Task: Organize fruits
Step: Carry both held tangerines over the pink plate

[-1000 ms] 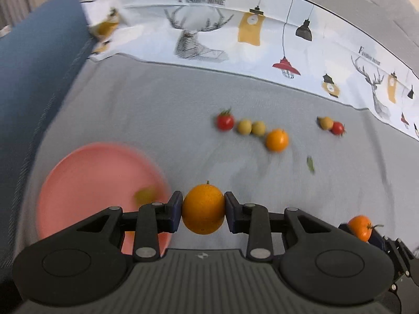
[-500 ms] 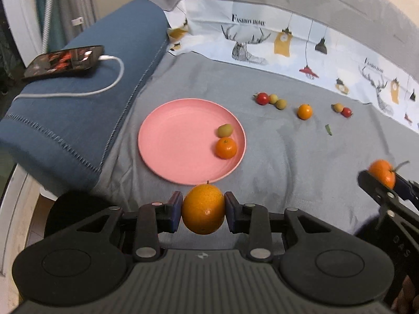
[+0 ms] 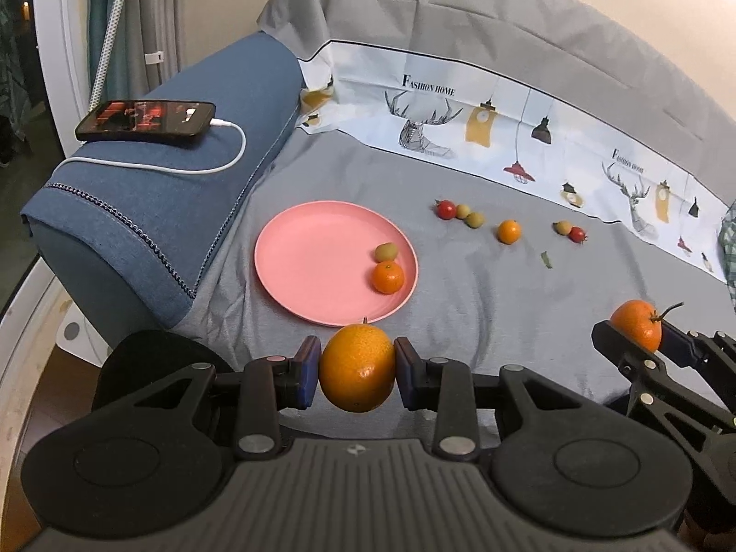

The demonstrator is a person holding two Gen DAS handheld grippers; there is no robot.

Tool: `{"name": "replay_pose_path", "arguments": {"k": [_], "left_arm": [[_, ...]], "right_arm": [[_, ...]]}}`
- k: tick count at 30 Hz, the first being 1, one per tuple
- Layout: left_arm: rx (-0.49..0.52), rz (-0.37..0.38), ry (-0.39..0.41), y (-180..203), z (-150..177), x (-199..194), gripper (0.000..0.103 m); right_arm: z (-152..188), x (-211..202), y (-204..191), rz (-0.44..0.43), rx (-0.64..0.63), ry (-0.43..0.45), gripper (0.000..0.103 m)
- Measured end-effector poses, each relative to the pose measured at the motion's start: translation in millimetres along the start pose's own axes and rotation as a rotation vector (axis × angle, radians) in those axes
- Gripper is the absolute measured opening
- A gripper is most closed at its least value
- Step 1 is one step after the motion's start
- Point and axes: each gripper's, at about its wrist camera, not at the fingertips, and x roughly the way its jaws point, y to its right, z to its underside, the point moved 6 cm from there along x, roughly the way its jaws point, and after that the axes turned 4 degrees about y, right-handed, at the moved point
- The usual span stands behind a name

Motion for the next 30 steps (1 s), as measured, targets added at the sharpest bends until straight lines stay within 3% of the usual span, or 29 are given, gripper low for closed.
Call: {"name": "replay_pose_path", "arguments": {"k": [12,30], "left_arm": [[-0.018,0.011,-0.011,-5,2,1,0.038],[-0.04,0.011,-0.071,-12,1,30,0.038]], "right_arm": [[-1,-3,-4,0.004,-0.01,-0.004,0.039],[12,23,-3,0.004,-0.01,-0.09,0.039]]}}
